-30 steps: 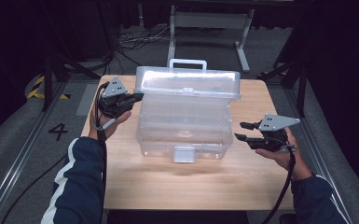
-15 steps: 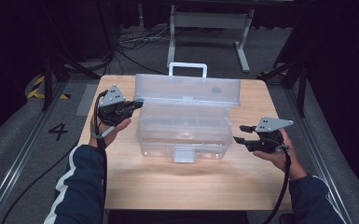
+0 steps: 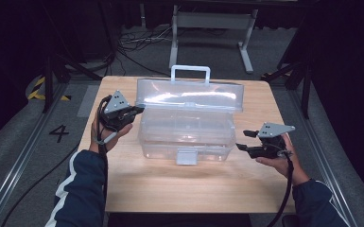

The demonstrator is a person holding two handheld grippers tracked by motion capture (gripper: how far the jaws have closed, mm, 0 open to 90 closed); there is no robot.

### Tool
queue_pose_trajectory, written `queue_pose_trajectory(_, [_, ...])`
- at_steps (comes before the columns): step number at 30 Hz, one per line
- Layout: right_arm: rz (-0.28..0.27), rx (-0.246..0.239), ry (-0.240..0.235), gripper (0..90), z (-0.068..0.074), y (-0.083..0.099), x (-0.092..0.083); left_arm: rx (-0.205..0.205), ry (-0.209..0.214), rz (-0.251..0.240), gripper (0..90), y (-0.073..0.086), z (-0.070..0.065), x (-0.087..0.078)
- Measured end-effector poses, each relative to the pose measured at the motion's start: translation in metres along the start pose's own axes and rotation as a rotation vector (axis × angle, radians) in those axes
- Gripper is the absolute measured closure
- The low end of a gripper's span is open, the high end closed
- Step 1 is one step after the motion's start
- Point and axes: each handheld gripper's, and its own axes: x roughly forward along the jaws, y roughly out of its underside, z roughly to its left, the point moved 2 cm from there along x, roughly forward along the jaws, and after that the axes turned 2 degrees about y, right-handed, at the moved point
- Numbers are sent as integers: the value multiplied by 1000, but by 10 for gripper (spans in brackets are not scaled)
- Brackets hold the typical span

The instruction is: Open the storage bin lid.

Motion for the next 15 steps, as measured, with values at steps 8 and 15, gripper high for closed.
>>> queue_pose_trajectory(8, [-6,16,-25,390,1,12,-1,3,0,15,900,6,-4,-1])
queue_pose_trajectory(15, [48,24,-2,385,0,28,5,7,1,42,900,15,-7,-1])
